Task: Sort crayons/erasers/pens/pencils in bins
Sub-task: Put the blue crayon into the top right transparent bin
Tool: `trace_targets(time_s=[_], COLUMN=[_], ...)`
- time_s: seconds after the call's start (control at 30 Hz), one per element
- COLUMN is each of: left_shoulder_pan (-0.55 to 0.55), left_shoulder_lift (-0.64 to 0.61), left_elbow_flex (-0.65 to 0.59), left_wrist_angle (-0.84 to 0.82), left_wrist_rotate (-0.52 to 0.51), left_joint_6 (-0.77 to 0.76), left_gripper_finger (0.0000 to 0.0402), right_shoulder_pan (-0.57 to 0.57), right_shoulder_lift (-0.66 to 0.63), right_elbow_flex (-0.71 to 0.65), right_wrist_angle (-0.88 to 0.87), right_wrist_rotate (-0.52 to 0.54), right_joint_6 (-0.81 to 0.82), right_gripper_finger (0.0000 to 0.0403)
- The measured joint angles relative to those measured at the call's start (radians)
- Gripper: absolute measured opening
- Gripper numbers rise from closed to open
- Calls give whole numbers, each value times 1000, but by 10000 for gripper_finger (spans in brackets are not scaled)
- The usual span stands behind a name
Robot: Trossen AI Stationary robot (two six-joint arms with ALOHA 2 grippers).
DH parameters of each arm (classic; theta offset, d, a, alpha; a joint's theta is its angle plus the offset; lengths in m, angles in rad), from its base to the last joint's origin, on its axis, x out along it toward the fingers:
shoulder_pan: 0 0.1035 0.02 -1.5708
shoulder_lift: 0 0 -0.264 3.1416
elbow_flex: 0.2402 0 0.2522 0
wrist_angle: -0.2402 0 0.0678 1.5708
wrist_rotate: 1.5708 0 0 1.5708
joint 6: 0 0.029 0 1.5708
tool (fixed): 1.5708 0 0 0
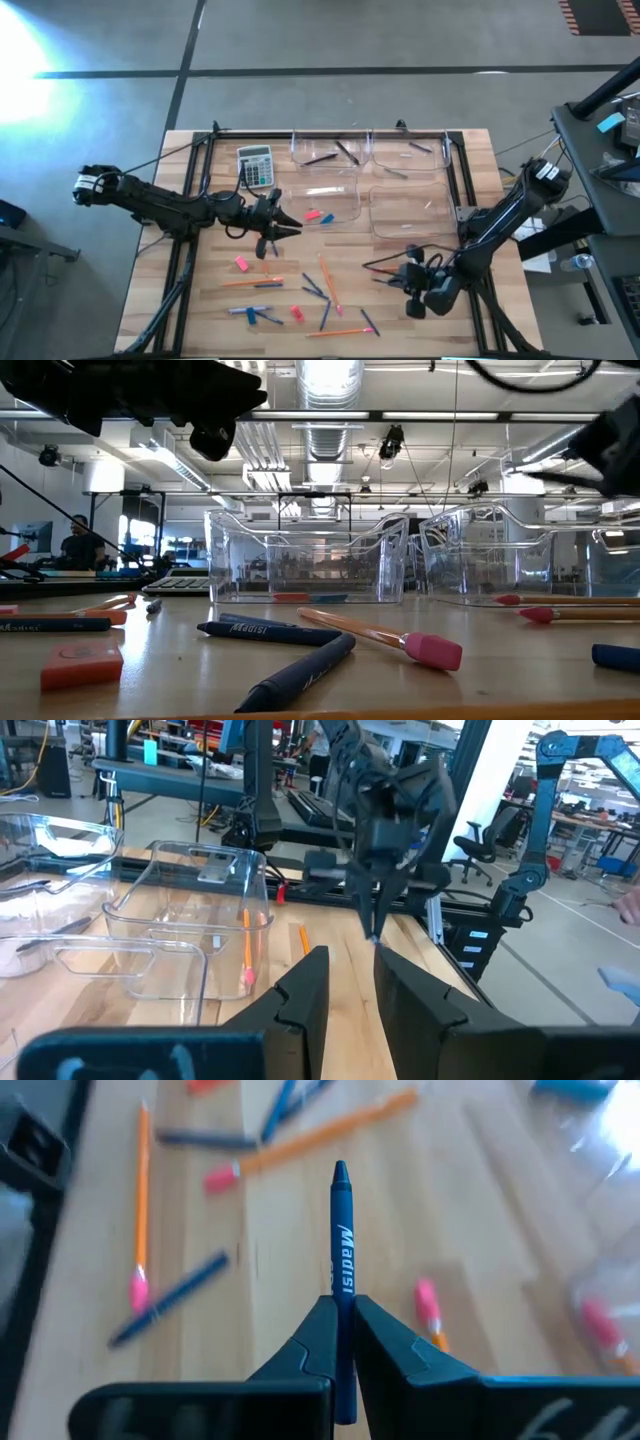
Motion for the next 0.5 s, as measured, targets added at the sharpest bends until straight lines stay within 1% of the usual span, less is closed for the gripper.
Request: trace_targets(time_s=[0.13,0.23,0.4,0.5], left_shoulder_pan=[0,0,0,0], left_shoulder_lift=[0,0,0,0], left_elbow_flex=[0,0,1,1], left_wrist_angle=[0,0,0,0], left_wrist_rotate=[0,0,0,0], left_joint_6=[0,0,1,1], left_gripper_finger=[70,70,70,70], right_shoulder_pan=[-26,-72,-200,-309], right_shoulder_lift=[-51,-115,-239,-311], right_elbow_flex=[13,5,-15,-25], right_wrist_angle=[-5,-1,-2,-3], right_wrist_rotate=[63,74,75,76], right_joint_6=[-56,-102,-207,-261], right_gripper_finger=[13,13,13,13])
